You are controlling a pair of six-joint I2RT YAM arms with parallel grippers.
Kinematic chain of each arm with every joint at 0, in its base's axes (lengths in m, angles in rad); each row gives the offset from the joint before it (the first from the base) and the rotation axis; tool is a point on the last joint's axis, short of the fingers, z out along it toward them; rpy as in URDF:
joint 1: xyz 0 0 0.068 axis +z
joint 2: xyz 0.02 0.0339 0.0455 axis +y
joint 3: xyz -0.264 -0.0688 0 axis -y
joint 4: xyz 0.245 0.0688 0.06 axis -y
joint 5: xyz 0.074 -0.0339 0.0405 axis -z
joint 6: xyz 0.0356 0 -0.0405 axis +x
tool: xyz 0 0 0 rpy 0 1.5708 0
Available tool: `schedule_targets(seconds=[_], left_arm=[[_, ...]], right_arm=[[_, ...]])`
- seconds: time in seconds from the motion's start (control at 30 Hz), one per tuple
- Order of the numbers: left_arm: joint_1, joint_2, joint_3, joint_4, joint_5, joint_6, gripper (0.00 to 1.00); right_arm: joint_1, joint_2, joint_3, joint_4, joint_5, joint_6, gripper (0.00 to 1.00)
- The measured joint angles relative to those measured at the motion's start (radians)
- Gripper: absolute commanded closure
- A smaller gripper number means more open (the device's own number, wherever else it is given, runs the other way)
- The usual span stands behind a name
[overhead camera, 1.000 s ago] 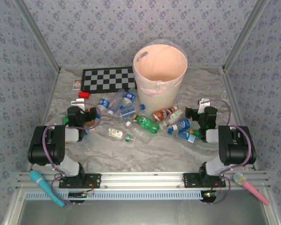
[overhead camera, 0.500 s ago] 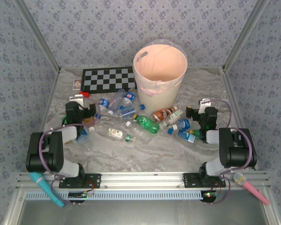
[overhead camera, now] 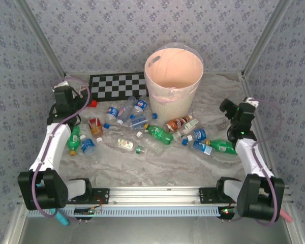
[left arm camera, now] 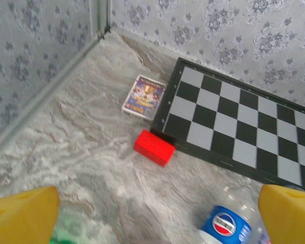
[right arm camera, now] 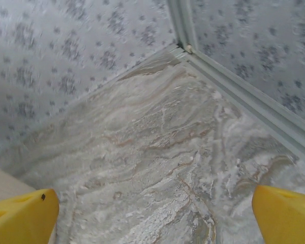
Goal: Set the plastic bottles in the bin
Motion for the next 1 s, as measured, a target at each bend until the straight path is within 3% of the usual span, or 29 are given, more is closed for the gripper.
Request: schedule_targets(seconds=[0.2,0.43,0.73,1.0], left_arm=[[-0.019,-0.04,-0.01,-0.1,0.122,-0.116,0.0],[-0.167,-0.043,-0.013,-0.153,0.153,-0.163,0.0],[-0.343,-0.029,-0.019,-0.171,0.057,-0.215,0.0],[-0.474,-0.009,-0.069,-0.176,-0.011,-0.16,0.0]], right_arm=[[-0.105,-0.041,0.035,-0.248,-0.119,0.197,0.01],[-0.106,-0.103,0.06,-0.543,-0.172,0.287,0.01],[-0.034,-0.176,0.082,-0.901,-0.151,0.397,0.02],[-0.027,-0.174,-0.013,-0.941,-0.176,0.538,0.1]])
